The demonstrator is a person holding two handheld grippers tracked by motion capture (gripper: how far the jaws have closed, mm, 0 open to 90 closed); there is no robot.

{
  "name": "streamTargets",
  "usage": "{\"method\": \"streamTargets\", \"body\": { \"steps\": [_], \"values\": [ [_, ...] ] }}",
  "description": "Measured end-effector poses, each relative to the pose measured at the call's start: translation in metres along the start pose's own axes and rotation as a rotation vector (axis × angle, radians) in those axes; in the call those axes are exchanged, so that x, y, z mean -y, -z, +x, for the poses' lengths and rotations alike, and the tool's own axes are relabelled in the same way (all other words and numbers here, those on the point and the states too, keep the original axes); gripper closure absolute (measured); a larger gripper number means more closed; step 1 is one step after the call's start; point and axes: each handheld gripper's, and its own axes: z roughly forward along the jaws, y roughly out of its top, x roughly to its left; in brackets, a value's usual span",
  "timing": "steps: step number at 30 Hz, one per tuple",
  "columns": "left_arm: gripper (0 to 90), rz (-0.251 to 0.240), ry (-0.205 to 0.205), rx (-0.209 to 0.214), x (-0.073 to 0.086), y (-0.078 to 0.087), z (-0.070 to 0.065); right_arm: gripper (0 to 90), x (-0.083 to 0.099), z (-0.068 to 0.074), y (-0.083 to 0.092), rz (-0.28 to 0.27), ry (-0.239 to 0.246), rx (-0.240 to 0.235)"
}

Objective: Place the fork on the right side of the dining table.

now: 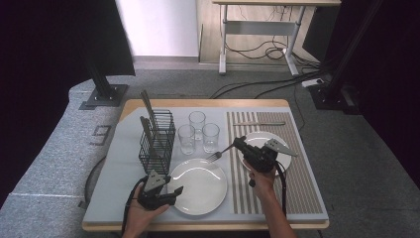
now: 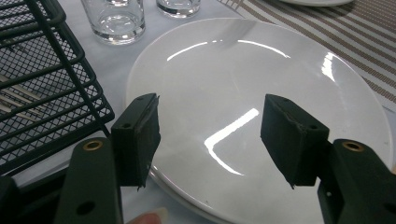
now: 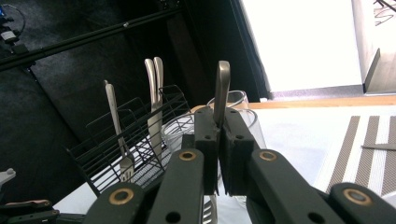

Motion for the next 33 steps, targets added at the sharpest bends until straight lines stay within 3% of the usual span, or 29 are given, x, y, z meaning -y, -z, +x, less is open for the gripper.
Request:
{"method": "streamTargets", "body": {
  "steps": [12,33],
  "values": [
    [37.4,-0.002,0.002,0.000,0.000,0.001,0.000,86.3,0.005,-0.003,0.004,0.012,-0.004,0.018],
    [37.4,-0.003,0.001,0.001,0.001,0.001,0.000,86.3,0.008,-0.010,0.031,-0.011,-0.030,0.055]
  ]
}}
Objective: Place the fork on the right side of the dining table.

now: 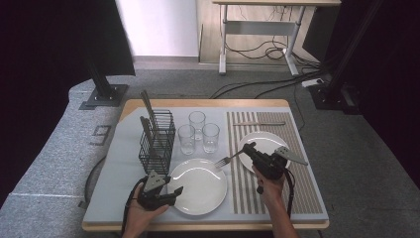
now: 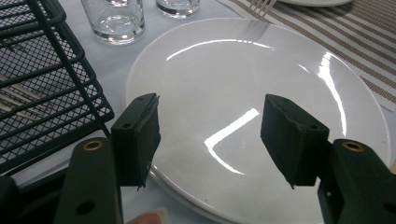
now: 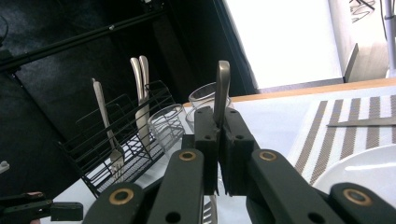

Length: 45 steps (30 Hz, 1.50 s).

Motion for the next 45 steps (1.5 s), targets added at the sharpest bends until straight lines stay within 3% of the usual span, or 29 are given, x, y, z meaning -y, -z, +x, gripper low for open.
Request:
{"method": "streamTargets", "body": {
  "steps": [45],
  "values": [
    [37.3,0.003,-0.001,-0.003,0.001,-0.001,0.000,86.3,0.008,-0.020,0.056,-0.045,-0.061,0.085]
  ]
}}
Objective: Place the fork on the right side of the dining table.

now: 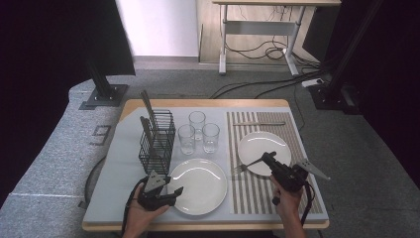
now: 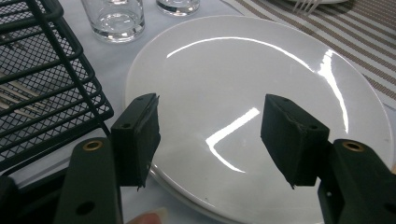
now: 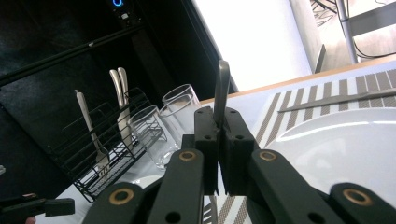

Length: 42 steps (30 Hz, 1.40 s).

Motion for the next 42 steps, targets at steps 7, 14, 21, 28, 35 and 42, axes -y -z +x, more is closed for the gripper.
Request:
{"method": "streamTargets", "body": {
  "steps": [7,14,21,28,35,42],
  "values": [
    [37.3,0.001,-0.001,0.001,0.000,0.000,-0.001,86.3,0.003,-0.003,0.005,0.000,-0.010,0.007],
    [37.3,0.001,-0.001,0.001,0.000,-0.001,0.000,86.3,0.004,-0.005,0.008,0.005,-0.011,0.015],
    [37.3,0.003,-0.002,0.002,0.000,-0.001,-0.001,86.3,0.006,-0.007,0.010,0.006,-0.015,0.023],
    [37.3,0.004,-0.001,0.002,0.001,-0.001,-0.001,86.3,0.007,-0.009,0.012,0.010,-0.016,0.032],
    [37.3,0.004,-0.002,0.003,0.001,-0.001,-0.001,86.3,0.010,-0.011,0.013,0.018,-0.020,0.043],
    [37.3,0.006,-0.002,0.003,0.001,-0.002,-0.001,86.3,0.011,-0.013,0.015,0.016,-0.025,0.047]
  ]
}}
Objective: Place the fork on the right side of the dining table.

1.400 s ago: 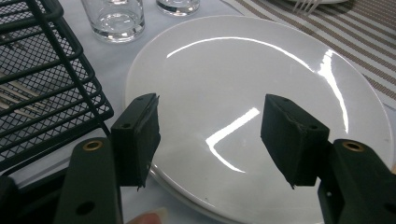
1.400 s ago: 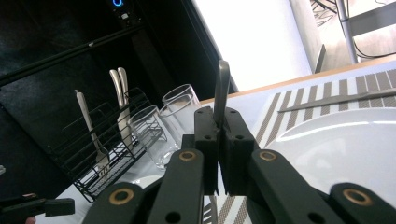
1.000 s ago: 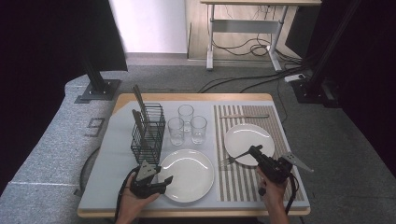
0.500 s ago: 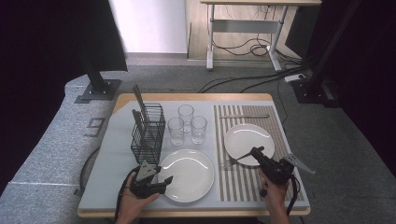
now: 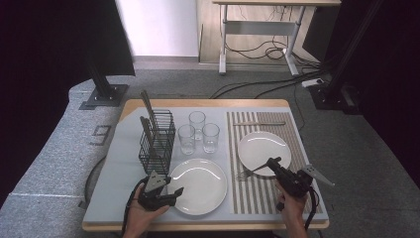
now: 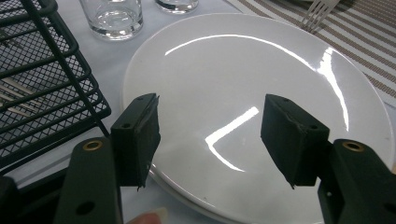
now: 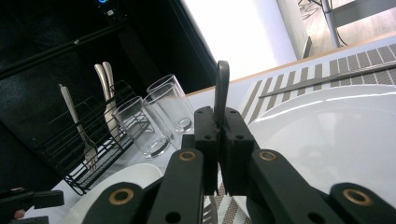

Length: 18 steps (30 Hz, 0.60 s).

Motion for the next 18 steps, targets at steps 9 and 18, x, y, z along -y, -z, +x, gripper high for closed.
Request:
{"method": "streamTargets", "body": {
  "steps": [9,18],
  "values": [
    [37.3,0.002,0.000,0.001,0.0003,-0.0003,-0.0001,86.3,0.0035,-0.0042,0.0026,0.007,-0.013,0.008],
    [37.3,0.003,0.000,0.002,0.0004,-0.0007,-0.0003,86.3,0.0039,-0.0046,0.0047,0.005,-0.018,0.007]
  ]
}}
